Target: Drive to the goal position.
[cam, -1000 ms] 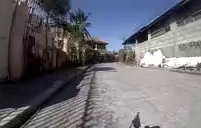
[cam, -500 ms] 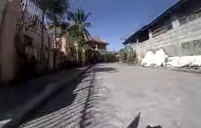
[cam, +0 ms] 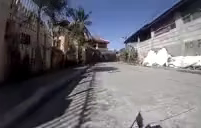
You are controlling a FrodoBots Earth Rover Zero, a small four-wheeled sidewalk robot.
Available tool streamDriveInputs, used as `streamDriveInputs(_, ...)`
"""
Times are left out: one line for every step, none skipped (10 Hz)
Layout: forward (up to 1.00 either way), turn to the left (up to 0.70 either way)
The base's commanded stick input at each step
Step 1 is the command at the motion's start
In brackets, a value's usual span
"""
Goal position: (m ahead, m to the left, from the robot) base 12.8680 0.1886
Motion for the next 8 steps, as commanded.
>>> streamDriveInputs(0.7,-0.03)
streamDriveInputs(0.7,-0.03)
streamDriveInputs(0.7,-0.03)
streamDriveInputs(0.7,-0.03)
streamDriveInputs(0.7,-0.03)
streamDriveInputs(0.7,-0.03)
streamDriveInputs(0.7,-0.03)
streamDriveInputs(0.7,-0.03)
